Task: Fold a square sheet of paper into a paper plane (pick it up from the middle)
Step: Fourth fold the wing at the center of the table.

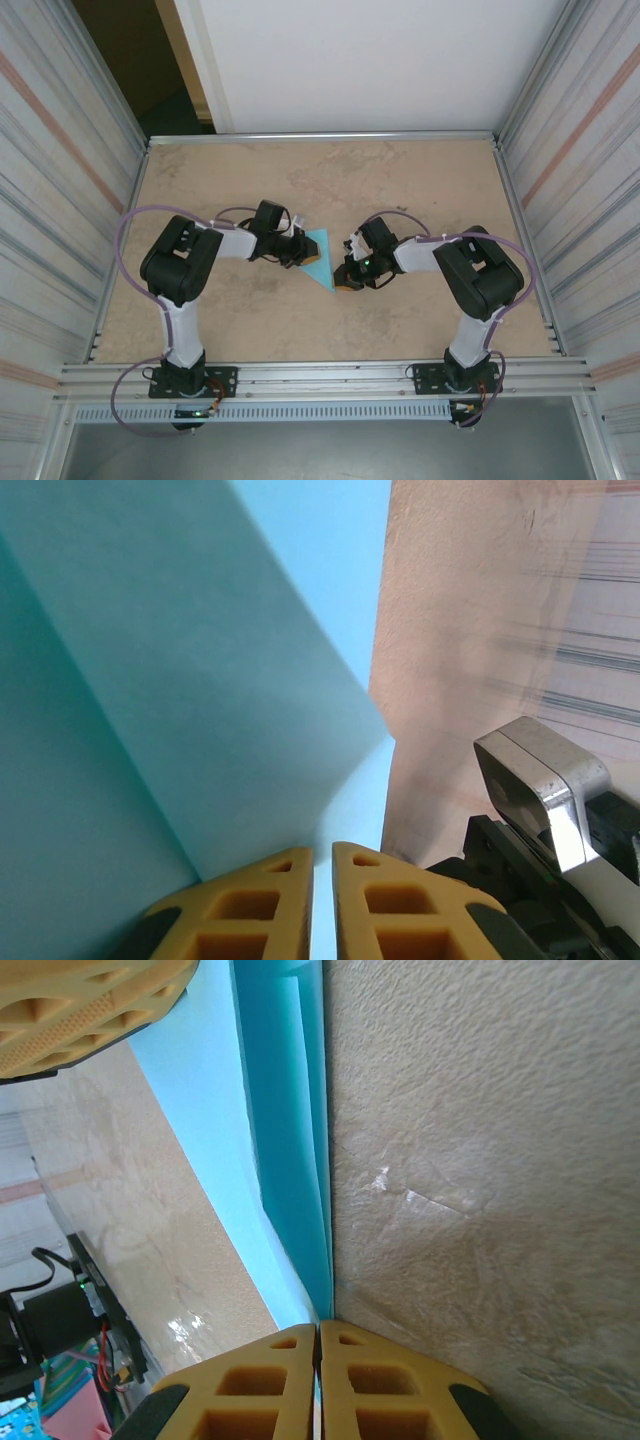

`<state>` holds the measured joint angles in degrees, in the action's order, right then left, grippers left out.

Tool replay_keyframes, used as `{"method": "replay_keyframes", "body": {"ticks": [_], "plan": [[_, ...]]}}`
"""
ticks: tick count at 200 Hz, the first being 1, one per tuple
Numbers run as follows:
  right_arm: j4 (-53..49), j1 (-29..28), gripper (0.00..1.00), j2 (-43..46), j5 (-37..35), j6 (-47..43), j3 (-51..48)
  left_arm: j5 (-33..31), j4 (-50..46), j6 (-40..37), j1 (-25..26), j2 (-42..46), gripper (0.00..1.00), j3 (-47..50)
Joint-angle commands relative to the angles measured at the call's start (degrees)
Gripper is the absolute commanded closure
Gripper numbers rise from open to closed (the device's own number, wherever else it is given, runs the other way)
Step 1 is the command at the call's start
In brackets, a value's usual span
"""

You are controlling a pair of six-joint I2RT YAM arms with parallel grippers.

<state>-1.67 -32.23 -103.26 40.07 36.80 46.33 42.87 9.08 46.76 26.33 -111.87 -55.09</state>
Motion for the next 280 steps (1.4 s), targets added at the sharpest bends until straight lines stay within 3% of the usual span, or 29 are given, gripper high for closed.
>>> {"method": "replay_keyframes", "body": {"ticks": [1, 63, 280], "plan": [[-2.2, -0.23, 0.91, -2.35, -2.66, -1.29, 0.26, 0.31, -0.29, 0.04, 0.04, 0.06, 0.85, -1.42], [-1.71, 0.01, 0.91, -2.62, -2.98, -0.94, -0.18, 1.85, 0.59, -0.22, 0.68, 1.1, 0.81, -2.33], [-1.84, -0.2, 0.91, -3.09, -4.48, 0.25, -1.19, 1.95, -1.08, -0.97, 1.05, -3.51, 0.82, -6.03]]}}
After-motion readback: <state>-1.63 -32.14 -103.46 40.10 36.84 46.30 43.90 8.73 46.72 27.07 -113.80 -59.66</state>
